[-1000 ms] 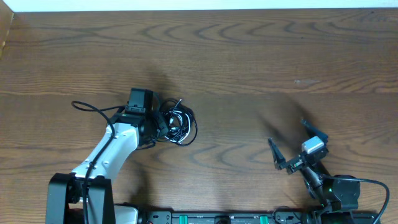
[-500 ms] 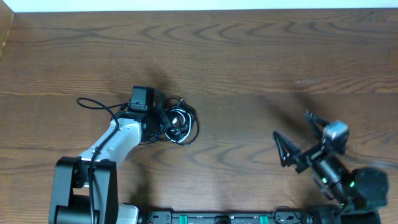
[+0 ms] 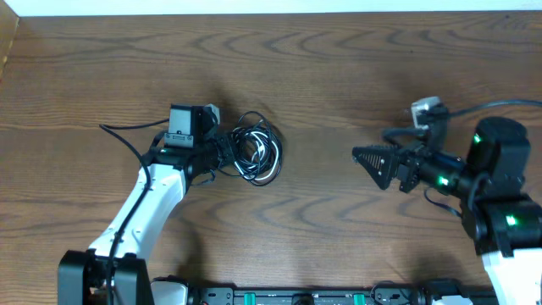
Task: Untangle cables
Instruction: 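Bring the right gripper to the bundle beside the left gripper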
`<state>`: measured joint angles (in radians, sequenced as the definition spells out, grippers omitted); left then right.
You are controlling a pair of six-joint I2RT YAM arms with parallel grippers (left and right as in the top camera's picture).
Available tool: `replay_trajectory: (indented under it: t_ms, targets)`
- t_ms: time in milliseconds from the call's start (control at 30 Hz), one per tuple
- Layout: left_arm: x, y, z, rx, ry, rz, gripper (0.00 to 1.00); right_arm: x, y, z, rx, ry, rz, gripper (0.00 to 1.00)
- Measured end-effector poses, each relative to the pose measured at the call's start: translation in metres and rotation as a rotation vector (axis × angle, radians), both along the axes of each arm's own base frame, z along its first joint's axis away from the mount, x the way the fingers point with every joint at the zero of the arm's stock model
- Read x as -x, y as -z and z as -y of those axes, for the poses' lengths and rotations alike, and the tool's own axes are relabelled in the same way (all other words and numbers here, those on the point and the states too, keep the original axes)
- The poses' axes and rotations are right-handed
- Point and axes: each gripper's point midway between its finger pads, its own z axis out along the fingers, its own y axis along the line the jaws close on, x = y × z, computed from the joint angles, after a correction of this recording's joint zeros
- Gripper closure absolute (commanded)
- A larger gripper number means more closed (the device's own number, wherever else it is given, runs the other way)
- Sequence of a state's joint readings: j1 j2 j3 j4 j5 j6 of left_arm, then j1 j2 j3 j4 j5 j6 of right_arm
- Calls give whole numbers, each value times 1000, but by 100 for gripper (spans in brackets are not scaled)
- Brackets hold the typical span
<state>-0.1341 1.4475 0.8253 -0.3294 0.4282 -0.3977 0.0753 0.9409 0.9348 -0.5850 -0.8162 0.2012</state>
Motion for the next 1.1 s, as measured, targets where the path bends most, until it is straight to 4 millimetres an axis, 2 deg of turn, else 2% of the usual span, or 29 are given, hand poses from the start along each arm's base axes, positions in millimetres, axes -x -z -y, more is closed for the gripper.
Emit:
replay_trajectory:
  t_ms: [67,100,300,567,700,867,1100]
  targets:
    - [1,-5,5,8,56,30,92,-1,9,-6,-23,-38,-56,45]
    - [2,-6,7,10,76,37,93,-2,13,-8,-31,-49,-81,48]
    - [7,-8,14,30,148,50,93,-7,48,-32,-15,-96,-236,50]
    - [10,-11,20,60,180,55,93,-18,90,-85,81,-90,-321,50]
    - [10,-11,21,62,180,52,92,-23,108,-114,116,-90,-314,49]
    - [10,-5,11,30,108,10,92,-27,131,-152,151,-111,-273,52]
    - [8,-3,6,15,65,-2,92,-36,158,-185,160,-130,-231,61]
